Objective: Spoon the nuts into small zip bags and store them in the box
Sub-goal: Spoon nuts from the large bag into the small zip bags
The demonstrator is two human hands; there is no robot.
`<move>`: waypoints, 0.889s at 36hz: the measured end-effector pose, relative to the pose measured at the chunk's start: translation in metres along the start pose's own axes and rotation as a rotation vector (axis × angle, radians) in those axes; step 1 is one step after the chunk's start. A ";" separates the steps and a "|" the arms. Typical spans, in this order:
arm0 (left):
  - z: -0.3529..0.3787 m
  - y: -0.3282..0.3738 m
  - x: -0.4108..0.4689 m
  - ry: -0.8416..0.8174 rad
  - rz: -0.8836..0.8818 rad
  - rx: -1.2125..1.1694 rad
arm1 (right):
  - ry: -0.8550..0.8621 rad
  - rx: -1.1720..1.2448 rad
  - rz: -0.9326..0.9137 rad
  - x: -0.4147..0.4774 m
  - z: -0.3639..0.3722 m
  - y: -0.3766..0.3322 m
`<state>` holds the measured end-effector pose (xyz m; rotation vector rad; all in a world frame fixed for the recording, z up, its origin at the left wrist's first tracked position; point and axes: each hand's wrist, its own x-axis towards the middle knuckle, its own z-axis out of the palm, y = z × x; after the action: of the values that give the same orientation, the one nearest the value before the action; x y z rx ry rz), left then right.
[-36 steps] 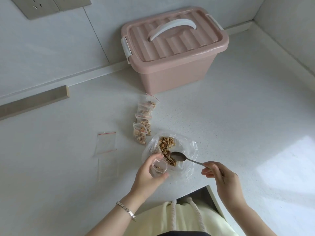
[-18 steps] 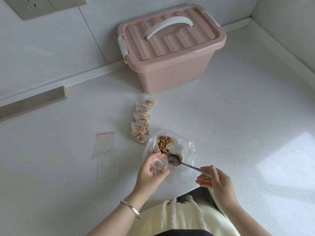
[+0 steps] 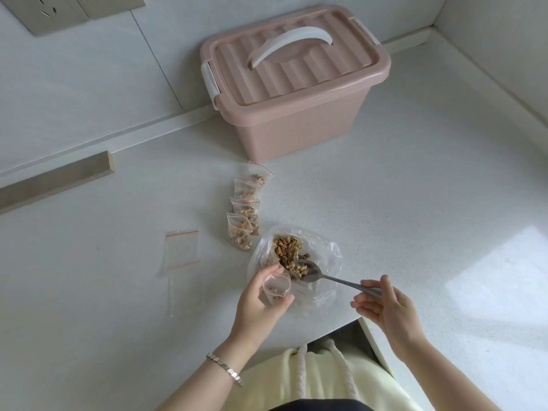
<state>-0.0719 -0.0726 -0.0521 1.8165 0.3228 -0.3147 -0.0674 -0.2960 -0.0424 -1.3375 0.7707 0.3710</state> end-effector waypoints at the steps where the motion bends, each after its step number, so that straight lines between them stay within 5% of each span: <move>1: -0.001 0.002 -0.001 0.017 0.016 0.014 | -0.009 0.003 -0.003 0.000 0.000 -0.002; 7: -0.011 0.003 -0.005 0.120 0.125 0.137 | -0.042 -0.031 -0.061 -0.001 0.003 -0.016; 15: -0.011 0.003 0.000 0.012 0.125 0.239 | -0.086 -0.154 -0.211 -0.019 0.022 -0.054; 21: -0.003 0.001 0.003 -0.029 0.117 0.245 | -0.208 -0.516 -0.512 -0.038 0.043 -0.063; 27: -0.004 -0.003 0.006 -0.029 0.061 0.270 | -0.234 -0.838 -1.094 -0.041 0.044 -0.053; 32: -0.006 -0.003 0.004 -0.034 0.047 0.215 | -0.088 -0.679 -1.024 -0.028 0.026 -0.048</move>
<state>-0.0688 -0.0658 -0.0552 2.0246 0.2290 -0.3584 -0.0488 -0.2761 0.0126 -2.1338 -0.2150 -0.1613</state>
